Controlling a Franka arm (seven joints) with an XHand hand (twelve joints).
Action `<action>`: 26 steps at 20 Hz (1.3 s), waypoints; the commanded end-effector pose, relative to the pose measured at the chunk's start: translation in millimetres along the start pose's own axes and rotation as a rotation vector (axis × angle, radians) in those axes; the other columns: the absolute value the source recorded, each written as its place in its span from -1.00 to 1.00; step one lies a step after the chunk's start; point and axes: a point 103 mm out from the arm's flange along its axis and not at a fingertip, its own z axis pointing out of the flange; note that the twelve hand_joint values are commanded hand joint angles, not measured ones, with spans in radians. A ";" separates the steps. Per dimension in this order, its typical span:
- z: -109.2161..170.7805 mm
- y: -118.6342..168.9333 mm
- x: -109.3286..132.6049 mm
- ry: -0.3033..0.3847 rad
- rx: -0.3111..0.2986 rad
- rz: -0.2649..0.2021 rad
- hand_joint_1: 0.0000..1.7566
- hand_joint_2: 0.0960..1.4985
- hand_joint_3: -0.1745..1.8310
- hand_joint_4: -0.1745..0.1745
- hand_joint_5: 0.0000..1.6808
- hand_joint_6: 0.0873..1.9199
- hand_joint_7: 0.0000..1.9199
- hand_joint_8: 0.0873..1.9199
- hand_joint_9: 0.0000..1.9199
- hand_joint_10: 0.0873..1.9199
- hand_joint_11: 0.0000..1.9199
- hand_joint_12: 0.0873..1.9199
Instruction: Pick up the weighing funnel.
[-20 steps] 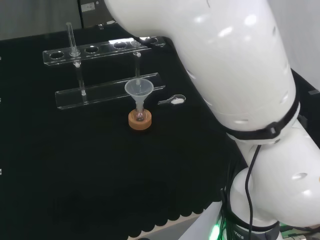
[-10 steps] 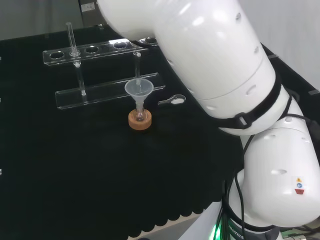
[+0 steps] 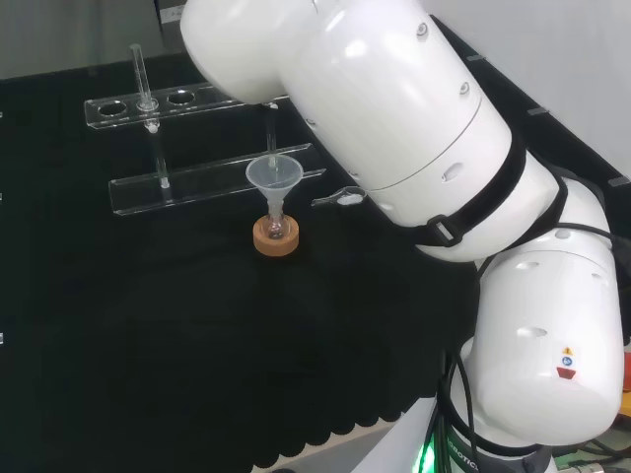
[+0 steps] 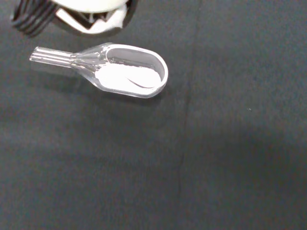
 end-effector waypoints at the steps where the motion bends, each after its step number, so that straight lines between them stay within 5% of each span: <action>1: 16.1 6.0 3.7 -0.008 -0.020 -0.014 0.02 -0.28 -0.18 -0.19 -0.35 -0.54 -0.29 -0.31 -0.03 -0.57 -0.41 0.26; 26: 62.1 15.0 3.5 -0.006 0.012 -0.025 0.01 -0.30 -0.17 -0.19 -0.43 -0.42 -0.37 -0.27 -0.13 -0.54 -0.45 0.28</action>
